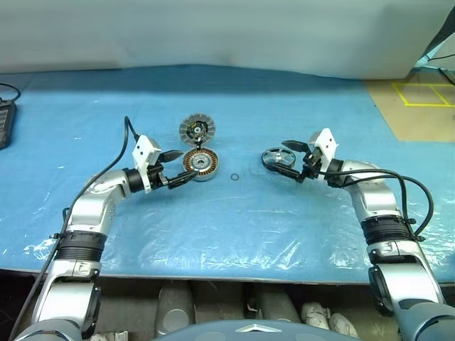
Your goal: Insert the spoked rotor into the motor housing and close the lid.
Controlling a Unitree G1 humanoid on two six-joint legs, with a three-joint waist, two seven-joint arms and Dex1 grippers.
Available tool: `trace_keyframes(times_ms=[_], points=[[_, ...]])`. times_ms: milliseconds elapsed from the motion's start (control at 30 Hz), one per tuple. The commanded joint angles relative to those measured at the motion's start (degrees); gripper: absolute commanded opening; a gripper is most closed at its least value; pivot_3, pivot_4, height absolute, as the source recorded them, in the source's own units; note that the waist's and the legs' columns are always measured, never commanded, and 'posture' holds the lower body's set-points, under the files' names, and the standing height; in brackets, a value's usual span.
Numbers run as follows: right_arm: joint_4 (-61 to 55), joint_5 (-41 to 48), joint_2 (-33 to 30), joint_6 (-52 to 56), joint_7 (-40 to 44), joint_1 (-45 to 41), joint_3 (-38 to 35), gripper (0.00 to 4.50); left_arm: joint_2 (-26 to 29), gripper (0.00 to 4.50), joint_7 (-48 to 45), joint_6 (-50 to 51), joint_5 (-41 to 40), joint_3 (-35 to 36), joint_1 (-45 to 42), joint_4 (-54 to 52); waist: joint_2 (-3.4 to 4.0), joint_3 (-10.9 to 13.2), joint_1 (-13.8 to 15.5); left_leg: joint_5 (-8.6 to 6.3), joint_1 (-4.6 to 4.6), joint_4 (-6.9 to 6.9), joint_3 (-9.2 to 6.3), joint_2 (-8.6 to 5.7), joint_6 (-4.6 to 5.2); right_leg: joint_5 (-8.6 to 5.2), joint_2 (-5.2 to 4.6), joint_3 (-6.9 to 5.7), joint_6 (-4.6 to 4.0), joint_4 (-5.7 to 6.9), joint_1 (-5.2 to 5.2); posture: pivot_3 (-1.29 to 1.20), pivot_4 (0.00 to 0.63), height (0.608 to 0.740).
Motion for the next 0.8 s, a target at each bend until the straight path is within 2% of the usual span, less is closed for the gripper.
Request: trace_keyframes(times_ms=[33, 200, 433, 800], points=[[-0.1, 0.3, 0.0, -1.7, 0.3, -0.6, -0.3, 4.44, 0.2, 4.5, -0.4, -1.2, 1.1, -1.4, -1.3, -0.9, 0.0, 0.0, 0.0, 0.0, -0.01, 0.01, 0.0, 0.0, 0.0, 0.0, 0.0, 0.0, 0.0, 0.0, 0.0, 0.0, 0.15, 0.74], [0.0, 0.2, 0.0, -2.2, 0.1, 0.0, -0.4, 4.44, 3.8, 4.5, -4.3, -4.1, 6.1, -6.0, -2.5, -0.3, 0.0, 0.0, 0.0, 0.0, 0.0, 0.01, 0.0, 0.01, 0.01, 0.0, 0.01, 0.01, 0.0, 0.01, 0.0, 0.0, 0.15, 0.74], [1.2, 0.0, 0.4, -3.7, -0.3, 0.5, -0.6, 4.44, 9.1, 4.5, -13.6, -13.4, 13.3, -12.2, -12.3, 8.4, 0.0, 0.0, 0.1, 0.02, 0.04, 0.04, 0.0, -0.03, -0.03, 0.0, -0.01, 0.04, 0.0, 0.06, 0.01, 0.0, 0.15, 0.74], [0.3, 0.3, 1.2, -4.8, -2.0, 1.8, -1.0, 4.44, 4.9, 4.5, -30.5, -32.5, 22.0, -20.3, -34.4, 36.9, 0.01, 0.0, 0.5, 0.07, 0.01, 0.02, -0.01, -0.06, -0.12, 0.01, -0.02, 0.03, 0.01, 0.06, 0.01, 0.0, 0.15, 0.74]])
